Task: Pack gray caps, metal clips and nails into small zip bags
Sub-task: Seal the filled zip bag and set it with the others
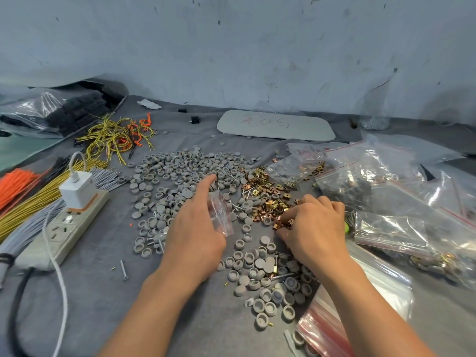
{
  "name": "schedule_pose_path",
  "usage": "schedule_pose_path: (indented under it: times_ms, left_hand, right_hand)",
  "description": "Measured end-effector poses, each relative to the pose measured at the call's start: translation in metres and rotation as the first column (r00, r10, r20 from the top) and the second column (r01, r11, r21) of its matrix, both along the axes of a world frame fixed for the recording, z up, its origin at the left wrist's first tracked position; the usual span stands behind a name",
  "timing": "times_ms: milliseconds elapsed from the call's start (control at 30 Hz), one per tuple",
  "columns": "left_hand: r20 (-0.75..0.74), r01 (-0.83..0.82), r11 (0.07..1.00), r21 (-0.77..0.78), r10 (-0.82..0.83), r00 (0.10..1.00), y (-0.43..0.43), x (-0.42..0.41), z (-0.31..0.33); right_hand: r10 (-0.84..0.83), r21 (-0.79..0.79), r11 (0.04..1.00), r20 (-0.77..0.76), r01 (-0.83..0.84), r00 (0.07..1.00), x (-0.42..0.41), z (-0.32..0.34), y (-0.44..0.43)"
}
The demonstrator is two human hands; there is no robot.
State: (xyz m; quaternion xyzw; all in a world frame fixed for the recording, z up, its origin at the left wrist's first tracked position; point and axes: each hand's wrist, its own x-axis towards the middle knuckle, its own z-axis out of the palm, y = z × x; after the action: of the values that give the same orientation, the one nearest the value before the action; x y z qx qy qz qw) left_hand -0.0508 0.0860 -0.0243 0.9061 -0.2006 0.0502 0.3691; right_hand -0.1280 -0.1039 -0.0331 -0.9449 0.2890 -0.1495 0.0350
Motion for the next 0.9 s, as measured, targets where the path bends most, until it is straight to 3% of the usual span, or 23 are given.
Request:
schedule_pose_path:
  times_ms: [200, 633, 900]
  left_hand:
    - [0.000, 0.014, 1.000, -0.011, -0.014, 1.000, -0.001, -0.002, -0.001]
    - [-0.019, 0.014, 0.999, -0.035, -0.015, 1.000, -0.001, -0.003, -0.004]
    - [-0.049, 0.029, 0.999, -0.024, -0.030, 0.998, 0.000, -0.001, -0.003]
  right_hand:
    - [-0.032, -0.041, 0.999, 0.069, 0.035, 0.997, 0.005, -0.007, 0.007]
    - [-0.116, -0.112, 0.987, -0.005, 0.115, 0.993, 0.011, -0.006, 0.022]
    - [-0.020, -0.040, 0.999, -0.045, 0.018, 0.999, 0.006, -0.004, 0.014]
